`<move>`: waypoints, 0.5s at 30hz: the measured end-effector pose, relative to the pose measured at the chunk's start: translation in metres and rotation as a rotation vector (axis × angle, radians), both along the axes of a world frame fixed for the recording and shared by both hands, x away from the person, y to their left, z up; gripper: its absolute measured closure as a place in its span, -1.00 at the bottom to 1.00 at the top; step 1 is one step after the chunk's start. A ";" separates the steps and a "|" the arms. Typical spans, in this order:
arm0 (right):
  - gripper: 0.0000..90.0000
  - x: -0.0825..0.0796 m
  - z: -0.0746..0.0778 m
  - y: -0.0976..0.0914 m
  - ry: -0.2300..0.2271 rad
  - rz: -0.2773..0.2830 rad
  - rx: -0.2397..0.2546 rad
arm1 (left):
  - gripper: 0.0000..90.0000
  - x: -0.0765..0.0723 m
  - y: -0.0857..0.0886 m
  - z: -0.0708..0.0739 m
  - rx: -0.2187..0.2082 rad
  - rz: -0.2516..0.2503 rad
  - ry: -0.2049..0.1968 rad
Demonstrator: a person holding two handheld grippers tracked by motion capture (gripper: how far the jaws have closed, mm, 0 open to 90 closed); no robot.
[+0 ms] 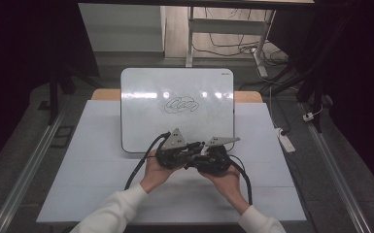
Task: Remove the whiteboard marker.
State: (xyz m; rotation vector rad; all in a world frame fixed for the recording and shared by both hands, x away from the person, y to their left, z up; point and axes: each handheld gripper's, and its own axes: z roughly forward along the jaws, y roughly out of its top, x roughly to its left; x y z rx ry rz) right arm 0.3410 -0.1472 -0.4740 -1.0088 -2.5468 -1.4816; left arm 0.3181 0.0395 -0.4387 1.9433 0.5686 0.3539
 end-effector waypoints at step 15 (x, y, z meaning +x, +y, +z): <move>0.71 0.001 -0.002 0.000 -0.011 -0.008 -0.027 | 0.42 -0.001 0.002 -0.001 -0.014 0.006 0.009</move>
